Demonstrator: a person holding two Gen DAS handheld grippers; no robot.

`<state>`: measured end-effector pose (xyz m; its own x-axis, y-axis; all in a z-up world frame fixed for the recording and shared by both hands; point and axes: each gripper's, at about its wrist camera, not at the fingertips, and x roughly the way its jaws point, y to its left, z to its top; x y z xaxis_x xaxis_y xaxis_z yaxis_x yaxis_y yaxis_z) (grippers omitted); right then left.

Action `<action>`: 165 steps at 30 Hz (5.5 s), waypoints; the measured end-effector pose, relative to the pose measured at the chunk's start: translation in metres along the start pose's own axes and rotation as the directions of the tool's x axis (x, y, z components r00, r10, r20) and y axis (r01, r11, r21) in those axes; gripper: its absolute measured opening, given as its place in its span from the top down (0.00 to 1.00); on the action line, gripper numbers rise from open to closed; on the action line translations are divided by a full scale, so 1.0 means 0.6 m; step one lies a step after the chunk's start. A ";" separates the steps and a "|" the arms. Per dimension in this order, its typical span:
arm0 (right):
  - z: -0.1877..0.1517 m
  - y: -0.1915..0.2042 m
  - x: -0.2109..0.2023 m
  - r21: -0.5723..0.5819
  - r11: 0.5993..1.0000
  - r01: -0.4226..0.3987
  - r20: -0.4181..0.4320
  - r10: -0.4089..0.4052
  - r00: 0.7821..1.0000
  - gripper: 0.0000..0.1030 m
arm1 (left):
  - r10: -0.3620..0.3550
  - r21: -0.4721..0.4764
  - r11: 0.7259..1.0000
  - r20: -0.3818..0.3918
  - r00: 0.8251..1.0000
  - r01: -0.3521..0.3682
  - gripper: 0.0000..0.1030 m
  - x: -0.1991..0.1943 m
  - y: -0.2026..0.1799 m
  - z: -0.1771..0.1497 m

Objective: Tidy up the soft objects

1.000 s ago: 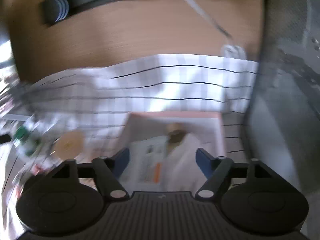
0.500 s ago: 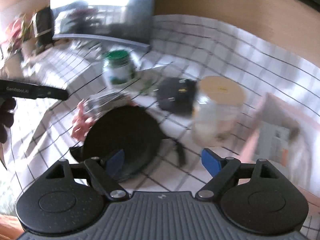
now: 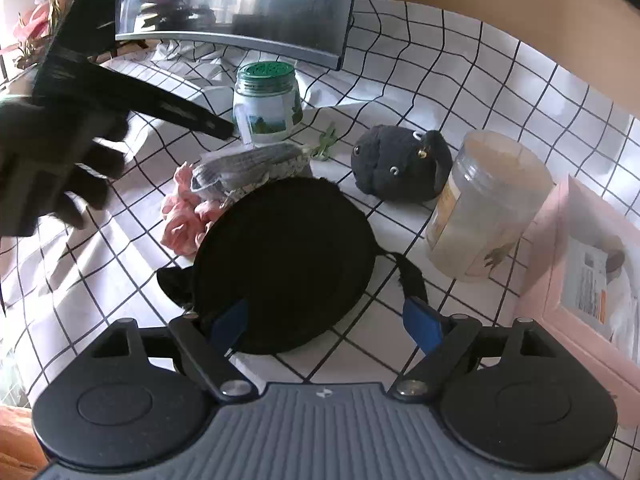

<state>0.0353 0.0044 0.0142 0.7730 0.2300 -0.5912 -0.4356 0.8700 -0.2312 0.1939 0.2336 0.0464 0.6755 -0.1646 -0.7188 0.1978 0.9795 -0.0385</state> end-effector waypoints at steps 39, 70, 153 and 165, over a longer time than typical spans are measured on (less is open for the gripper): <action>0.334 -0.018 0.323 0.162 0.986 0.036 -0.304 0.015 0.952 0.76 | -0.233 -0.267 0.931 0.097 0.968 0.251 0.90 -0.027 0.126 -0.064; 0.309 0.004 0.304 0.011 0.999 -0.035 -0.233 0.037 0.972 0.91 | 0.075 0.003 0.997 -0.046 0.996 -0.075 0.85 0.051 -0.008 -0.018; 0.258 0.037 0.259 -0.068 0.993 -0.100 -0.252 0.080 0.964 1.00 | -0.088 -0.156 0.982 0.142 0.986 0.110 0.86 -0.101 0.063 -0.005; 0.262 0.003 0.204 -0.012 0.985 -0.171 -0.182 0.166 0.969 0.99 | -0.104 -0.149 0.981 0.144 0.984 0.126 0.86 -0.103 0.034 -0.007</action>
<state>0.2016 0.1023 0.0628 0.5931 0.2877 -0.7520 -0.5668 0.8126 -0.1361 0.1529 0.2643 0.0871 0.7466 -0.2810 -0.6030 0.1733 0.9573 -0.2315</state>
